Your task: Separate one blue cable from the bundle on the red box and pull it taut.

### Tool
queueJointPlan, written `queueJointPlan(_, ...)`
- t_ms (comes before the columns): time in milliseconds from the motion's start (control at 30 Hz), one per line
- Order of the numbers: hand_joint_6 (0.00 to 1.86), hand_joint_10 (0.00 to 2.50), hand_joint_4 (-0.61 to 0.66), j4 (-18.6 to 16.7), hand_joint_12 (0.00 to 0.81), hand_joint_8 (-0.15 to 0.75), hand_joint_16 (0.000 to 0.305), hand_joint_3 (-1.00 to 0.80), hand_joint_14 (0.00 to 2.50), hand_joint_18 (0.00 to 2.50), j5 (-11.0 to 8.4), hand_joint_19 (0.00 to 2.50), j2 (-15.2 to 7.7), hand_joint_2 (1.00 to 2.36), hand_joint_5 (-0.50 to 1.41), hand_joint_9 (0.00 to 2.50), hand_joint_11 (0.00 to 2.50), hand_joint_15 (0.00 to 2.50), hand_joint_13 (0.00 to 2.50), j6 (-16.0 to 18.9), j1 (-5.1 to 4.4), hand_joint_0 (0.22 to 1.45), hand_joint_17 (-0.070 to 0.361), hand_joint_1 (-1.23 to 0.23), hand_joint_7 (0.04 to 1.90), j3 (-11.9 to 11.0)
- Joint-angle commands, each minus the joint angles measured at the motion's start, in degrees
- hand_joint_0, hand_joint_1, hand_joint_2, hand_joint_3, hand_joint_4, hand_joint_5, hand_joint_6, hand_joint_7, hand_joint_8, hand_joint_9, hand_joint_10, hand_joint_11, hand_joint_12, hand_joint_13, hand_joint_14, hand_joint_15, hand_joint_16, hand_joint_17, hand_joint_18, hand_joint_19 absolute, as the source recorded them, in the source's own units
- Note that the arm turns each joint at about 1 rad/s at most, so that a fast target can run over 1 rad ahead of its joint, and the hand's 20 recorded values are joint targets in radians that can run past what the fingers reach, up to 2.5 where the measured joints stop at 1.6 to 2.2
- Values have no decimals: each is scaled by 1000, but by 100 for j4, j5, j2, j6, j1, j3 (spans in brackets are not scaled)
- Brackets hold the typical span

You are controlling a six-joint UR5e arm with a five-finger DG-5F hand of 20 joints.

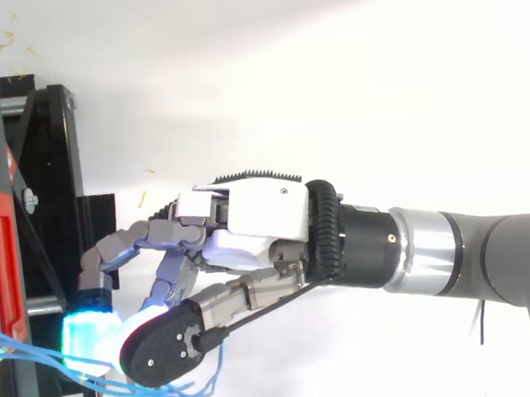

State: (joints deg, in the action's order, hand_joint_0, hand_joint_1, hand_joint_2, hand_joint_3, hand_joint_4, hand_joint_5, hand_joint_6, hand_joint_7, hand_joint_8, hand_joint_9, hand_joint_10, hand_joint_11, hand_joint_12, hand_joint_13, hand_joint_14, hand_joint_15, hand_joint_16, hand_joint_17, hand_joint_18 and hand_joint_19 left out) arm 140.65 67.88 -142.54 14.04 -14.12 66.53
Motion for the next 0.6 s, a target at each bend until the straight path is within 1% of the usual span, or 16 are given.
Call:
queueJointPlan(0, 631, 18, 211, 33, 454, 334, 65, -500, 26, 1036, 59, 676, -2, 1000, -57, 1230, 482, 706, 1320, 2, 15, 495, 147, -648, 1076, -9)
queueJointPlan(100, 627, 19, 200, 51, 455, 334, 65, -500, 26, 1037, 59, 679, -2, 1000, -62, 1191, 469, 752, 1360, -7, 15, 495, 147, -647, 1075, -26)
queueJointPlan(167, 620, 17, 191, 59, 457, 326, 66, -500, 26, 1040, 50, 675, -2, 1000, -69, 1120, 456, 789, 1386, -7, 15, 495, 148, -648, 1068, -26)
queueJointPlan(267, 607, 17, 196, 77, 453, 322, 66, -500, 27, 1042, 50, 684, 6, 1000, -76, 1070, 455, 790, 1390, -7, 15, 493, 149, -646, 1068, -26)
queueJointPlan(367, 598, 19, 194, 121, 459, 321, 66, -500, 26, 1039, 103, 681, 59, 1000, -80, 1065, 457, 791, 1389, -7, 15, 491, 149, -644, 1073, -26)
queueJointPlan(467, 597, 16, 197, 226, 458, 321, 66, -500, 26, 1035, 147, 692, 121, 1000, -82, 1060, 450, 797, 1392, -24, 15, 491, 150, -643, 1067, -35)
queueJointPlan(567, 596, 17, 185, 490, 458, 321, 66, -500, 27, 1036, 173, 692, 226, 1000, -83, 1057, 452, 806, 1397, -121, 15, 491, 150, -641, 1065, -35)
